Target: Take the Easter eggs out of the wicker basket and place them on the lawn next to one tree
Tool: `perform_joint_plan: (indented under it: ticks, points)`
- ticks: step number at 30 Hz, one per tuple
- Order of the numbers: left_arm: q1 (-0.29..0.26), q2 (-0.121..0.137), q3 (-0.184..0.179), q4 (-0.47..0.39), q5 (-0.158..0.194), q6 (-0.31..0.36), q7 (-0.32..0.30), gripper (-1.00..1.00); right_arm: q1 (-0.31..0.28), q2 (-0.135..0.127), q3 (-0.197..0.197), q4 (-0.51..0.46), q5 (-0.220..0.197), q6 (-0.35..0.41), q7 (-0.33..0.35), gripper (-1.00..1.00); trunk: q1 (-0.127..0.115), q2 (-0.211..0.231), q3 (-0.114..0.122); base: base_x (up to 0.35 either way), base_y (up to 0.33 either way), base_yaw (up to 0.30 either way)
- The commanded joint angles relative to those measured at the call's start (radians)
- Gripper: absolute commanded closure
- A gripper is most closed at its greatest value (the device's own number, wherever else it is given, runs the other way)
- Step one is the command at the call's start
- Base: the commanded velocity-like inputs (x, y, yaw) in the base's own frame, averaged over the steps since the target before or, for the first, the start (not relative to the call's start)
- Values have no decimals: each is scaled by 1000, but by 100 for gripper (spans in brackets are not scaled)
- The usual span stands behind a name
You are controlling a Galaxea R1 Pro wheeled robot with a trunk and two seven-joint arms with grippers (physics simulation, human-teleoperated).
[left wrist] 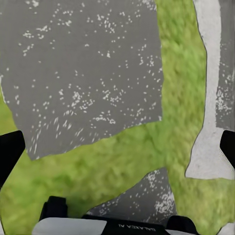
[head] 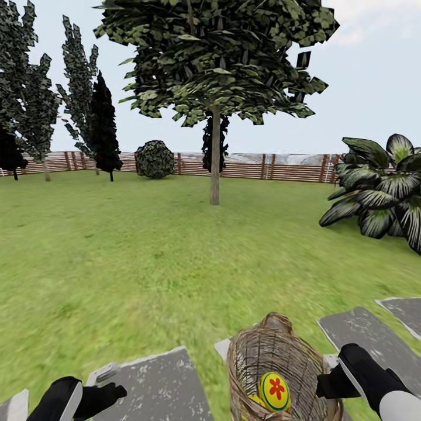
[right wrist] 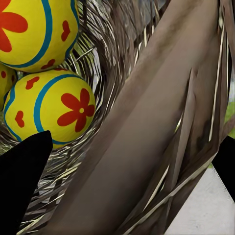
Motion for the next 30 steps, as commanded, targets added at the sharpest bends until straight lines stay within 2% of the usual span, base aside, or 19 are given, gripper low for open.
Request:
perform_joint_plan:
  ticks: [1,30]
  points:
    - [-1,0,2,-1,7,6,1,-100,-1,-1,4,-2,1,4,9,100,1,-1,-1,337,0,0]
    - [-1,1,3,-1,9,6,1,-100,-1,-1,4,-2,1,4,9,100,1,-1,-1,337,0,0]
